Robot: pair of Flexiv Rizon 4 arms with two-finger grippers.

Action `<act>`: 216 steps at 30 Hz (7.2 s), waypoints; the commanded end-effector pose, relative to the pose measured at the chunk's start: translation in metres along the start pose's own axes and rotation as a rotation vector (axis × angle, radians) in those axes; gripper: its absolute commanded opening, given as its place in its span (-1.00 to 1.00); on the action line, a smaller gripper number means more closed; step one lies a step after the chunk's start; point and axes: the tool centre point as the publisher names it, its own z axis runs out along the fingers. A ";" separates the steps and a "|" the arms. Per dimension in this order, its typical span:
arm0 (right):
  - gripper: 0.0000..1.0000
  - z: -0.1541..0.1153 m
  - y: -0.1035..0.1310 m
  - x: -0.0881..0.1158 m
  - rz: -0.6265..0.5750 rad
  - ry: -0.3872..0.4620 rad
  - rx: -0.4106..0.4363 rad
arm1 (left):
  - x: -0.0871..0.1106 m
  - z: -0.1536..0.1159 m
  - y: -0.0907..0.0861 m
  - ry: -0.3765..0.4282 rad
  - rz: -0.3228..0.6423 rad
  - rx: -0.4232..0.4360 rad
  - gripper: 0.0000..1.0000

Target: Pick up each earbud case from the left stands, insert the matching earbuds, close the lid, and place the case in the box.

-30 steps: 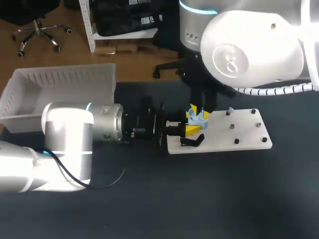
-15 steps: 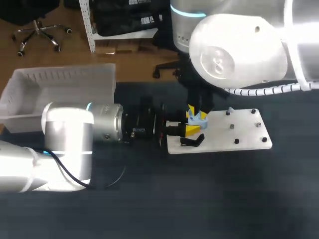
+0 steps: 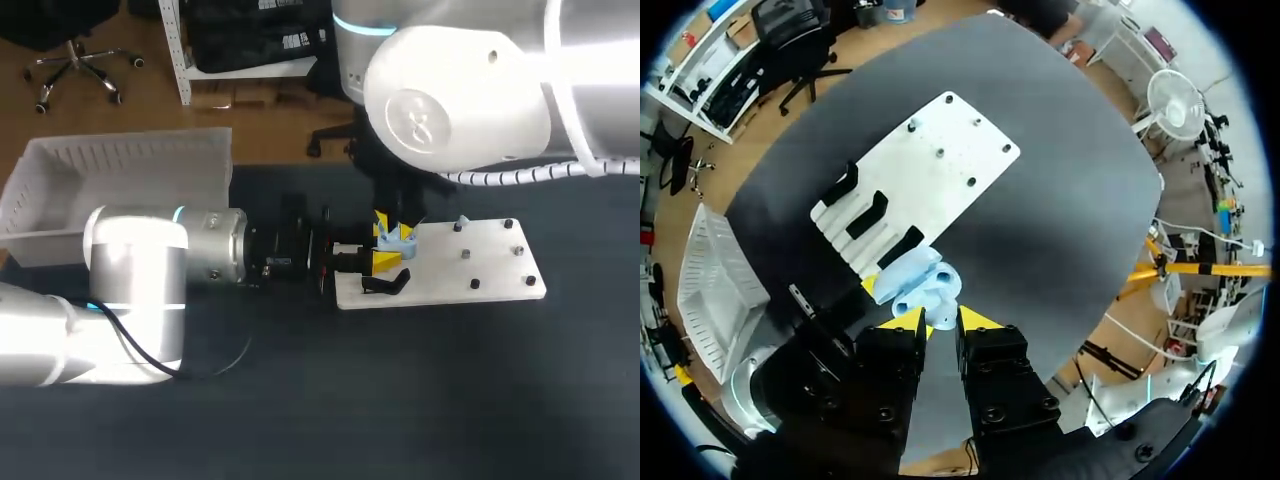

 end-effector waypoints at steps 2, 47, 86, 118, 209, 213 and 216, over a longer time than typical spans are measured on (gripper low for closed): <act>-1.00 0.001 0.002 0.000 0.001 0.000 0.009 | 0.001 0.000 -0.001 -0.003 0.003 -0.004 -1.00; -1.00 0.009 0.003 -0.004 0.020 -0.018 0.027 | 0.001 0.000 -0.001 -0.003 0.003 -0.004 -1.00; -0.19 -0.011 -0.024 -0.008 0.035 0.100 -0.091 | 0.001 0.000 -0.001 -0.003 0.003 -0.004 -1.00; 0.64 0.034 -0.011 -0.153 -0.657 -0.138 -0.307 | 0.001 0.000 -0.001 -0.003 0.003 -0.004 -1.00; -1.00 0.163 0.029 -0.197 -0.743 0.018 -0.261 | 0.001 0.000 -0.001 -0.003 0.003 -0.004 -1.00; -1.00 0.162 0.027 -0.198 -0.734 0.023 -0.261 | 0.001 0.000 -0.001 -0.003 0.003 -0.004 -1.00; -1.00 0.158 0.024 -0.198 -0.731 0.025 -0.263 | 0.001 0.000 -0.001 -0.003 0.003 -0.004 -1.00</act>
